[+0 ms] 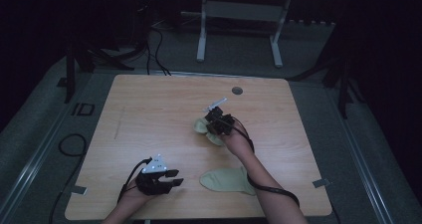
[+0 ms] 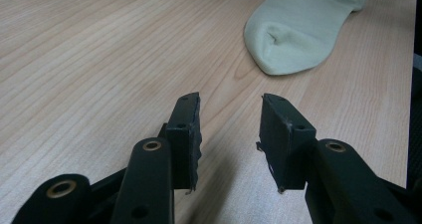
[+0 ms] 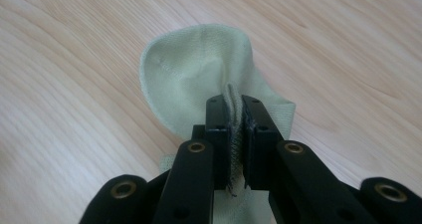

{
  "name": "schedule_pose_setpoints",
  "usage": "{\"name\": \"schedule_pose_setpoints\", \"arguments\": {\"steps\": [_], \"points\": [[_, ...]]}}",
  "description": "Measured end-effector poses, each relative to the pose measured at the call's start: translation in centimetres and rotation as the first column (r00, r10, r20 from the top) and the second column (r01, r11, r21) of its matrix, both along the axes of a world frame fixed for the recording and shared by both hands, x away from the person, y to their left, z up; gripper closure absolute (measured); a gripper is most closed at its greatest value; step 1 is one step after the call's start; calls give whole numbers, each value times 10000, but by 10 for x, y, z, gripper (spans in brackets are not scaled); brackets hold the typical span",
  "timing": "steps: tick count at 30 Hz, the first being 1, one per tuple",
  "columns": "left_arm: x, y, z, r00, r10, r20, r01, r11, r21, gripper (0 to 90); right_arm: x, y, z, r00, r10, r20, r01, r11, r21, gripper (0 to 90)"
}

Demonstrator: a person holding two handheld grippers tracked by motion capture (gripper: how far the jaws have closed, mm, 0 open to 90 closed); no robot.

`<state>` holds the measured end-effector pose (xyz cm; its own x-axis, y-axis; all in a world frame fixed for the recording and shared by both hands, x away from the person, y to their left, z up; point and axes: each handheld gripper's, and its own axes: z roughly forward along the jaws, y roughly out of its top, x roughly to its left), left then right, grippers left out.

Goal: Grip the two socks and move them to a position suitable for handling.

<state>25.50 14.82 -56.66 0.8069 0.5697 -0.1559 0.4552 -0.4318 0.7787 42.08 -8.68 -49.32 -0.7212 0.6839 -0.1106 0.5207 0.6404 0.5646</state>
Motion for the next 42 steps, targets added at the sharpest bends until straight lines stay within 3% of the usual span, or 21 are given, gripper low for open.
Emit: {"name": "schedule_pose_setpoints", "arguments": {"steps": [7, 12, 13, 17, 20, 27, 30, 33, 35, 40, 42], "points": [[1, -1, -1, 9998, 107, -154, -108, 9999, -68, 598, -11, -43, 14, 9989, -472, 10, 472, 9989, 49, 835], [1, -3, -3, 9997, 97, -214, -98, 9999, -30, 599, -22, -59, 12, 9983, -565, -142, 569, 9981, 246, 835], [2, -4, -3, 9996, 33, -271, -34, 10000, -8, 601, -29, -62, 6, 9984, -503, -239, 512, 9979, 388, 834], [3, -7, -4, 9994, 1, -341, 1, 10000, 54, 605, -34, -58, -4, 9987, -350, -363, 364, 9985, 401, 833], [5, -9, -3, 9994, 17, -333, -14, 10000, 94, 606, -34, -48, -24, 9975, -191, -683, 201, 9997, 152, 832], [12, -18, 1, 9997, 67, -242, -59, 9994, 332, 661, -36, -35, -48, 9940, 190, -1073, -210, 9996, -174, 819], [15, -20, 3, 9999, 115, -4, -115, 9982, 587, 661, -38, -35, -49, 9949, 227, -980, -241, 9996, -129, 766], [25, -26, 11, 9996, 225, 182, -232, 9989, 415, 661, -43, -31, -49, 9934, 475, -1049, -487, 9988, -90, 570], [29, -27, 15, 9992, 248, 318, -263, 9985, 481, 661, -45, -29, -46, 9925, 640, -1042, -651, 9979, -67, 529], [46, -39, 27, 9966, 330, 760, -371, 9979, 527, 675, -48, -33, -37, 9935, 660, -928, -653, 9978, 104, 530], [56, -48, 34, 9957, 305, 871, -349, 9982, 496, 689, -49, -34, -34, 9944, 642, -838, -639, 9979, 59, 576]]}}
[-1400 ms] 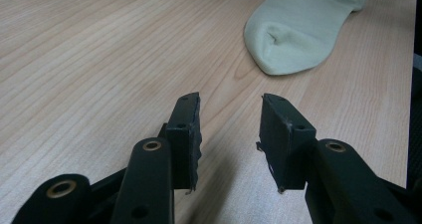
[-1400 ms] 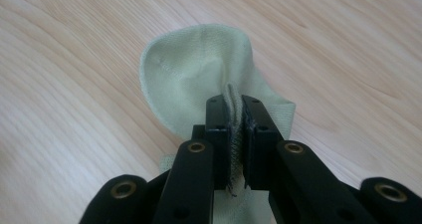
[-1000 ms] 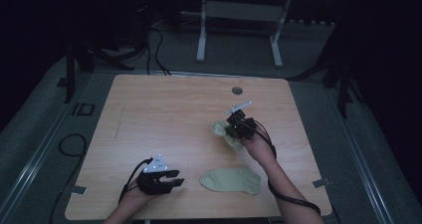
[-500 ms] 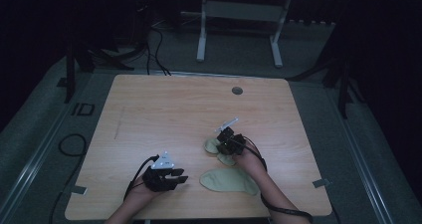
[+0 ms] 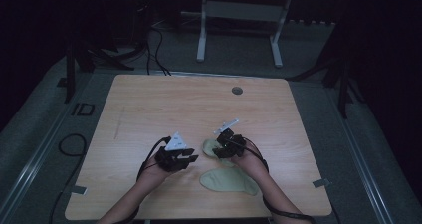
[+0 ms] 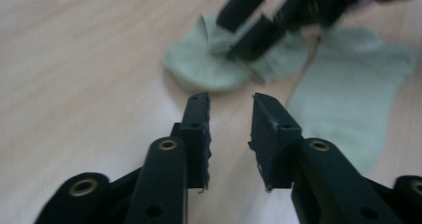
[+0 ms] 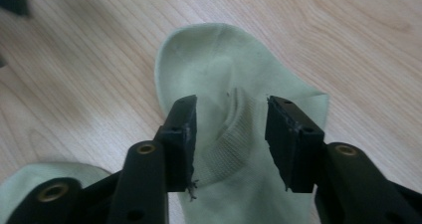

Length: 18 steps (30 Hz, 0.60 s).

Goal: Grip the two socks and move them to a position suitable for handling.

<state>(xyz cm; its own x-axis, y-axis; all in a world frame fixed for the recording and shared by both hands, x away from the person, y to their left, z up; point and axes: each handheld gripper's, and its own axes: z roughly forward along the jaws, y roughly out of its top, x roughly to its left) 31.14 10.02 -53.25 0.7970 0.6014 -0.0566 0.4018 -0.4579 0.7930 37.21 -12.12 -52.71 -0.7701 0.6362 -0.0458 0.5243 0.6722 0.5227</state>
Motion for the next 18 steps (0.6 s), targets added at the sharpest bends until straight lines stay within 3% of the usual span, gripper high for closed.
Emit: {"name": "schedule_pose_setpoints", "arguments": {"steps": [3, 6, 7, 8, 9, 11, 13, 18], "points": [[17, -18, 9, 9995, -170, 280, 170, 9999, 2, 706, 0, 0, -1, 10000, -61, -28, 61, 10000, 35, 614], [28, -28, 8, 9994, -225, 277, 220, 9996, 181, 735, 0, 0, -3, 9999, -51, -97, 51, 10000, 26, 644], [38, -35, 4, 9996, -251, 148, 243, 9986, 477, 756, 1, 0, -6, 9999, -23, -152, 23, 10000, -44, 646], [38, -35, 4, 9996, -251, 148, 243, 9986, 477, 772, 1, 0, -6, 9999, -23, -152, 23, 10000, -44, 646], [45, -39, -3, 9997, -228, -43, 231, 9959, 872, 796, 1, -1, -9, 9998, -36, -195, 34, 9999, -123, 665], [45, -39, -3, 9997, -228, -43, 231, 9959, 872, 808, 2, -1, -10, 9997, -14, -229, 10, 9999, -160, 665], [52, -42, -22, 9985, -271, -473, 351, 9835, 1775, 868, 2, -3, -13, 9995, -86, -294, 82, 9999, -144, 702], [53, -40, -29, 9977, -151, -660, 256, 9866, 1613, 891, 4, -6, -13, 9995, -74, -320, 70, 9999, -106, 785]]}}
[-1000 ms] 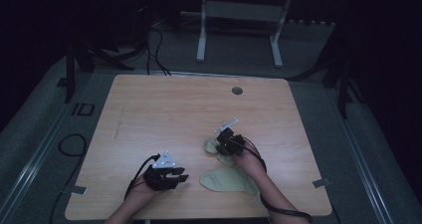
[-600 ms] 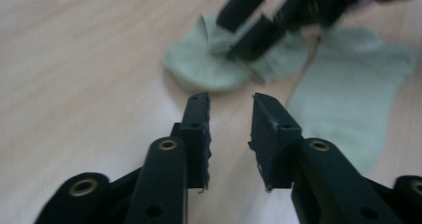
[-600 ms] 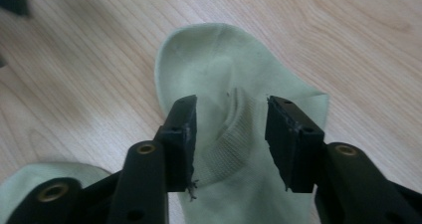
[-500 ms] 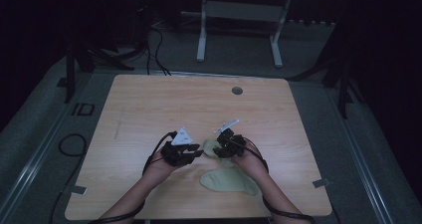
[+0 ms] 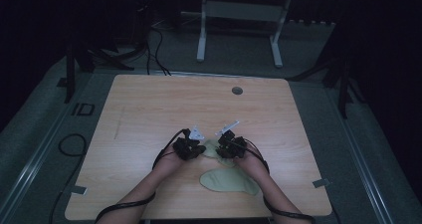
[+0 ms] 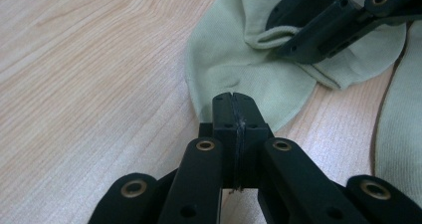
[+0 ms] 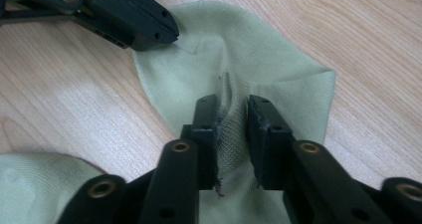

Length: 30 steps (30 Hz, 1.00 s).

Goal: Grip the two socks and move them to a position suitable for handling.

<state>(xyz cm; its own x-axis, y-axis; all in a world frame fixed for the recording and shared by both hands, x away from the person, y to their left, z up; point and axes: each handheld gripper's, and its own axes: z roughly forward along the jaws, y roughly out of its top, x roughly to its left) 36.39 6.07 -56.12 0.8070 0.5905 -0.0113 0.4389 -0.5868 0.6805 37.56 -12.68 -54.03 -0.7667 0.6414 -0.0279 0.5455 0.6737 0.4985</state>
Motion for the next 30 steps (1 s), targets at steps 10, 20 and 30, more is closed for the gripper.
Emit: {"name": "schedule_pose_setpoints", "arguments": {"steps": [10, 20, 30], "points": [[-4, -4, 0, 9995, 187, 272, -193, 9996, 222, 891, 0, -20, 22, 9993, -296, 227, 285, 9985, 468, 820], [-5, -7, 1, 9998, 56, 212, -63, 9995, 312, 891, 15, -73, 31, 9868, -1611, 141, 1594, 9836, 845, 814], [-4, -9, 2, 9999, 35, 110, -39, 9995, 326, 891, 17, -97, 35, 9757, -2187, 147, 2162, 9712, 1003, 731]]}}
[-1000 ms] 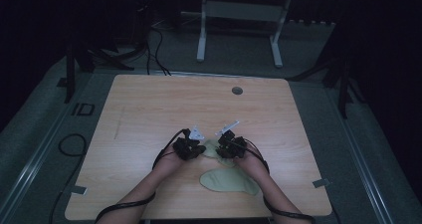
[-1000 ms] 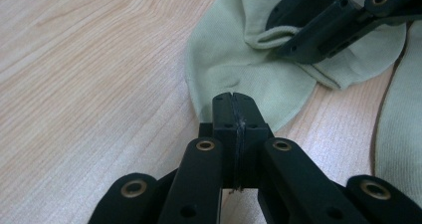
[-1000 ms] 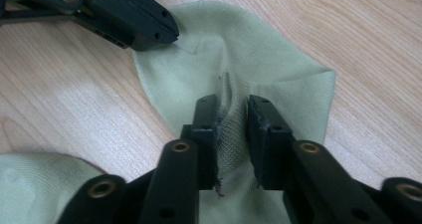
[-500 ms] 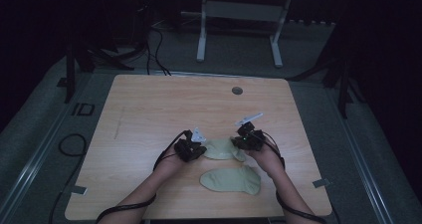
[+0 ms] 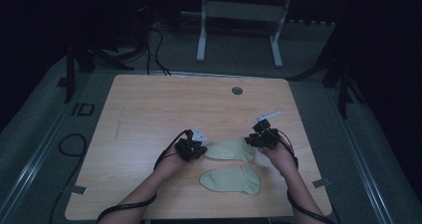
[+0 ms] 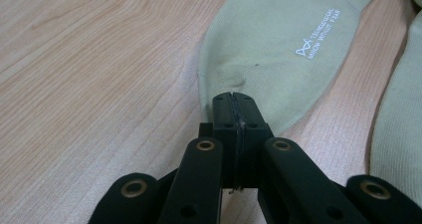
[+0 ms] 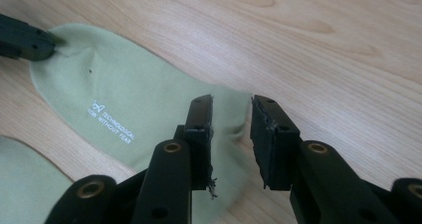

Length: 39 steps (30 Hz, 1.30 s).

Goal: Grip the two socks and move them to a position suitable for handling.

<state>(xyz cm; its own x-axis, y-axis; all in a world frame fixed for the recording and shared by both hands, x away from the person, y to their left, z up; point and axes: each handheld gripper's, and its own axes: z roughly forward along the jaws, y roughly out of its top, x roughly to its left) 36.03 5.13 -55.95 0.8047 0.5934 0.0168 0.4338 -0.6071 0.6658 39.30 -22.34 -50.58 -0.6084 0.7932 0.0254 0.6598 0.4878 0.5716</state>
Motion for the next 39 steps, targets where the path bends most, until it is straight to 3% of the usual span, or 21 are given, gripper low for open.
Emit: {"name": "schedule_pose_setpoints", "arguments": {"steps": [2, 5, 10, 19, 24, 29, 33, 36, 39], "points": [[0, -2, 0, 10000, 0, 8, 0, 10000, -15, 891, -3, 0, -2, 10000, -4, 23, 4, 10000, 75, 794], [0, -3, 0, 10000, -32, 5, 32, 10000, 27, 891, -3, 1, -10, 9998, 120, -163, -118, 9999, 86, 802], [3, -5, 0, 9999, 24, -98, -25, 10000, -43, 890, 1, 0, -33, 9982, 62, -591, -82, 9994, -323, 817], [9, -14, 0, 9999, 95, -59, -95, 9999, -111, 889, 11, -17, -33, 9978, -342, -576, 323, 9989, -329, 812], [12, -15, 0, 9997, 160, -161, -163, 9997, -167, 889, 18, -17, -33, 9974, -431, -570, 406, 9982, -444, 802], [14, -17, 0, 9998, 220, -18, -220, 9996, -175, 888, 24, -17, -32, 9972, -467, -576, 439, 9978, -487, 801], [17, -15, 0, 9993, 305, -208, -312, 9990, -329, 878, 27, -16, -32, 9971, -360, -674, 336, 9987, -375, 726], [15, -15, 3, 9997, -17, -249, 1, 9979, -655, 710, 27, -14, -30, 9975, -202, -678, 177, 9991, -383, 598], [12, -15, 6, 9992, -112, -381, 83, 9969, -776, 613, 25, -13, -28, 9986, 55, -521, -66, 9998, -210, 449]]}}
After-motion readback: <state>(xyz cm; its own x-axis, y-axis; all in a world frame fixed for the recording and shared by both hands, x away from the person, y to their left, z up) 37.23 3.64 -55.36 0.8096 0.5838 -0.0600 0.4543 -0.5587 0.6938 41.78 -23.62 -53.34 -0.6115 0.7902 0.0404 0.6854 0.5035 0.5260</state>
